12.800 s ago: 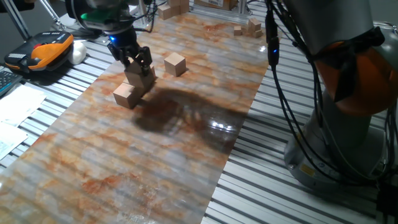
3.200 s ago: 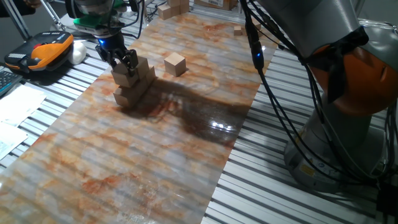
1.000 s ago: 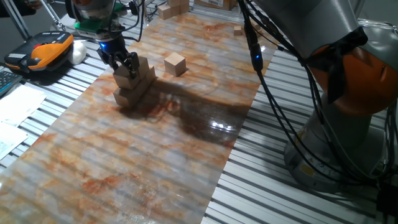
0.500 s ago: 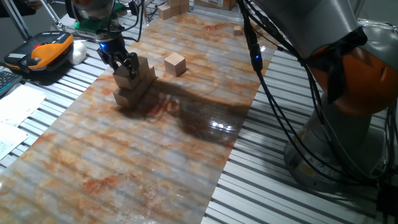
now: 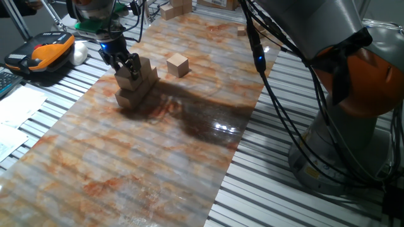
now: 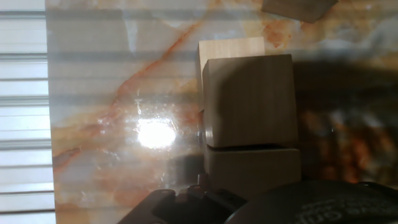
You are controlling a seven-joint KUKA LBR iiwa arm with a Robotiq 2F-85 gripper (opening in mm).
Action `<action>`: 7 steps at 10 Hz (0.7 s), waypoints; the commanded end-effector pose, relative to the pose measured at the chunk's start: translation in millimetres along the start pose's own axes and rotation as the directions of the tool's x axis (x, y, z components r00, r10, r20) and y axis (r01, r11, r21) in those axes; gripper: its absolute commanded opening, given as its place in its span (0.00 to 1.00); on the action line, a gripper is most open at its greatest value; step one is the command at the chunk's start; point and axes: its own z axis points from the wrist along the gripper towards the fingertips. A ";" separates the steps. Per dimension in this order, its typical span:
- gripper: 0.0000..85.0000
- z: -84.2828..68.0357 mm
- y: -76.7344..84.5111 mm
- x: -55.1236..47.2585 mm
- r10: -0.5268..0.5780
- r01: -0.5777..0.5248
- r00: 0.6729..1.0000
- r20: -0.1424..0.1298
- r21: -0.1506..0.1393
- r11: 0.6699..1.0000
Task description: Stack the blocks into a pyramid shape
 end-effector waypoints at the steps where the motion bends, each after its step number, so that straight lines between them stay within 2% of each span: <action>1: 0.80 0.0 0.0 0.1 0.004 -0.004 1.000 0.000 0.002 1.000; 4: 0.80 -0.2 0.0 0.4 0.007 -0.007 1.000 0.001 0.004 1.000; 7: 0.80 -1.2 -0.9 0.0 -0.024 0.024 1.000 -0.008 -0.015 1.000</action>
